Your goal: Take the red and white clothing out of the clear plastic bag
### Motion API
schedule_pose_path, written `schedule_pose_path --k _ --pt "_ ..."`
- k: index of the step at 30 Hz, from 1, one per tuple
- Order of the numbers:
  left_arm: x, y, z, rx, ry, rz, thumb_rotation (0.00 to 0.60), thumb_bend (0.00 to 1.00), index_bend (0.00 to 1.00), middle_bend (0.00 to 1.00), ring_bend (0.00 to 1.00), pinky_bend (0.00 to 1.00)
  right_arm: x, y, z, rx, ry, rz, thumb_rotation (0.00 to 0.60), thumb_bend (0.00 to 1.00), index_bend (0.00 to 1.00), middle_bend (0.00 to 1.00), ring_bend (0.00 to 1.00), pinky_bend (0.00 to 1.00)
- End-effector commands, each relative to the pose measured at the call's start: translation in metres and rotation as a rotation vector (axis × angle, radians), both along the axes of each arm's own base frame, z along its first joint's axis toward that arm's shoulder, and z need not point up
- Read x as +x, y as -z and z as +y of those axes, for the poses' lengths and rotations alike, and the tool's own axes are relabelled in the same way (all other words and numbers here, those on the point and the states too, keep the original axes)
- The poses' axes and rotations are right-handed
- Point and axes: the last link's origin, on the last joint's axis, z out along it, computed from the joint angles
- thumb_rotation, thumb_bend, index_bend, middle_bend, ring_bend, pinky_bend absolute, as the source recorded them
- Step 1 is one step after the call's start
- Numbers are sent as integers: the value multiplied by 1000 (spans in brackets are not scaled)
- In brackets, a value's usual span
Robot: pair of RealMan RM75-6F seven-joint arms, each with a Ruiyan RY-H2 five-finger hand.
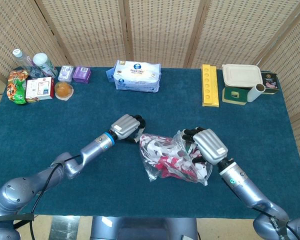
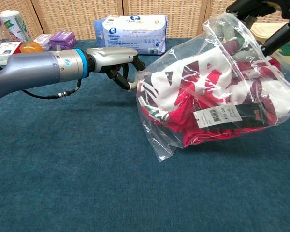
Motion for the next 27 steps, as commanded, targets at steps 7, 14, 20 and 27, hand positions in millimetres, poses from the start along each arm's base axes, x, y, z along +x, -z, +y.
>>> schedule_pose_path --k 7,14,20,27 --pt "-51 -65 -14 35 -48 -81 600 528 709 361 251 413 14 -7 8 -9 -47 -8 600 413 659 386 468 384" --pt "-84 -110 -24 96 -102 -97 600 523 709 373 261 424 17 -15 12 -35 -52 1 600 413 659 386 473 387" --pt "-109 -140 -30 154 -150 -86 600 520 709 373 262 427 10 -26 11 -66 -32 16 600 413 661 390 476 388" --pt "-141 -178 -37 247 -220 -61 600 521 709 373 262 434 -8 -40 4 -102 21 27 600 413 661 392 478 388"
